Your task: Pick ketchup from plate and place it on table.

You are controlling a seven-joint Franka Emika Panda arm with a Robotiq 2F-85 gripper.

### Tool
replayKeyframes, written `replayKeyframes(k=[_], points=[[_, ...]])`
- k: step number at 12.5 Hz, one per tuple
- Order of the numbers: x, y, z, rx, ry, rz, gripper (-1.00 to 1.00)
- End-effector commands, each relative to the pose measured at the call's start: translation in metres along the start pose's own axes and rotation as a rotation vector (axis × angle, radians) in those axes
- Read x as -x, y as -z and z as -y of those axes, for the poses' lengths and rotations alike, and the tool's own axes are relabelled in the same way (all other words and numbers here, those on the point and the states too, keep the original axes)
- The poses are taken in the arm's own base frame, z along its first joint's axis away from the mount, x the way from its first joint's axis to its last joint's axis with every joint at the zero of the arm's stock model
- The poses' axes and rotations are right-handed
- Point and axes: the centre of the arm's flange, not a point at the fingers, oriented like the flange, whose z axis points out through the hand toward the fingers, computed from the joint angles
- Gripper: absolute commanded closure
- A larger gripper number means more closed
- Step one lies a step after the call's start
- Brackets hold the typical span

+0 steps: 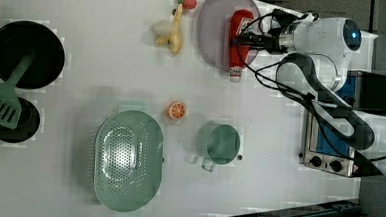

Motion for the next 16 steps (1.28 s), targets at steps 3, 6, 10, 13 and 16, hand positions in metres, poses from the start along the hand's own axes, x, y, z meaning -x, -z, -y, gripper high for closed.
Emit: replayKeyframes(k=[3, 6, 10, 13, 16], points=[[-0.027, 0.158, -0.015, 0.025, -0.099, -0.082, -0.16], [-0.019, 0.229, -0.033, 0.000, -0.163, -0.071, -0.16], [0.006, 0.295, -0.065, -0.058, -0.264, 0.007, -0.16], [0.032, 0.323, -0.099, -0.028, -0.321, 0.046, -0.16], [0.063, 0.319, -0.120, -0.005, -0.389, 0.092, -0.16]])
